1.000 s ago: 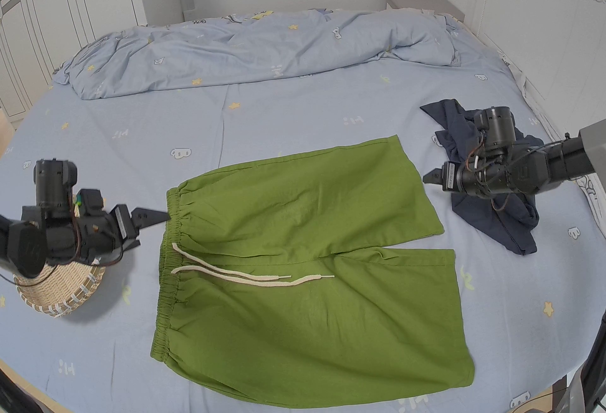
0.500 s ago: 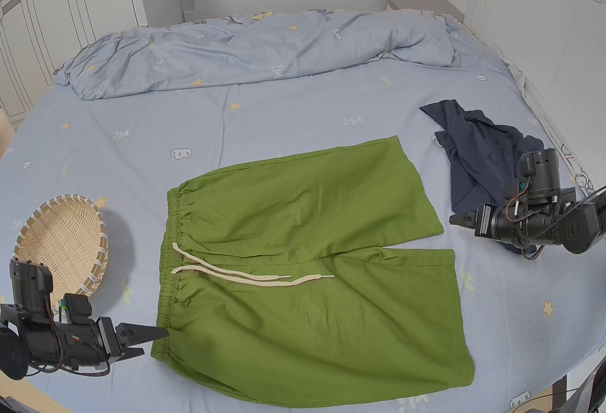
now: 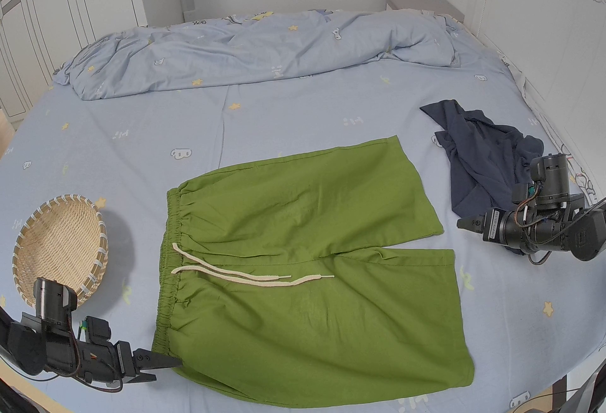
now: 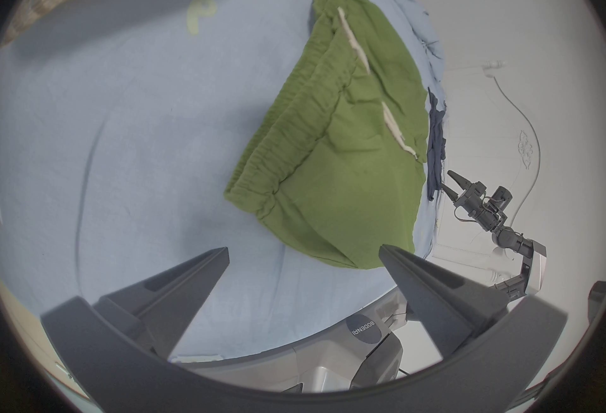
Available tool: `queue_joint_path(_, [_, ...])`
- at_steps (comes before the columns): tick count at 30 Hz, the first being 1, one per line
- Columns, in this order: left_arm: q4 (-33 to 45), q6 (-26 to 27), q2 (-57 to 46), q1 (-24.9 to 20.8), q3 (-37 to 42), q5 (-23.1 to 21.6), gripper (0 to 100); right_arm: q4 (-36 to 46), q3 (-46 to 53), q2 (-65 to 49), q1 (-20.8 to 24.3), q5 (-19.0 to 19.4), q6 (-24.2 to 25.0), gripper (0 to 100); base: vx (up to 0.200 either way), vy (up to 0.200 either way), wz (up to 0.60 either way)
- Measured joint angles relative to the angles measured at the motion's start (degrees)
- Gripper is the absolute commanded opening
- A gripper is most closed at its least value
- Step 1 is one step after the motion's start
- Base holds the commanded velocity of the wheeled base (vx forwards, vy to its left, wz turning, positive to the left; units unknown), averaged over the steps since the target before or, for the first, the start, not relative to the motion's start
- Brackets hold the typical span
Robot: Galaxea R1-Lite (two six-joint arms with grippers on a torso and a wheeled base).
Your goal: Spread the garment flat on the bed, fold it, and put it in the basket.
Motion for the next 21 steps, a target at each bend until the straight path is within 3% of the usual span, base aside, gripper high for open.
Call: queue_joint_path(21, [-11.06, 1.51, 12.29, -0.22, -2.86, -0.38, 100, -1.15, 0.48, -0.17, -0.11, -0.07, 0.37, 100, 0.0, 0.0, 0.0])
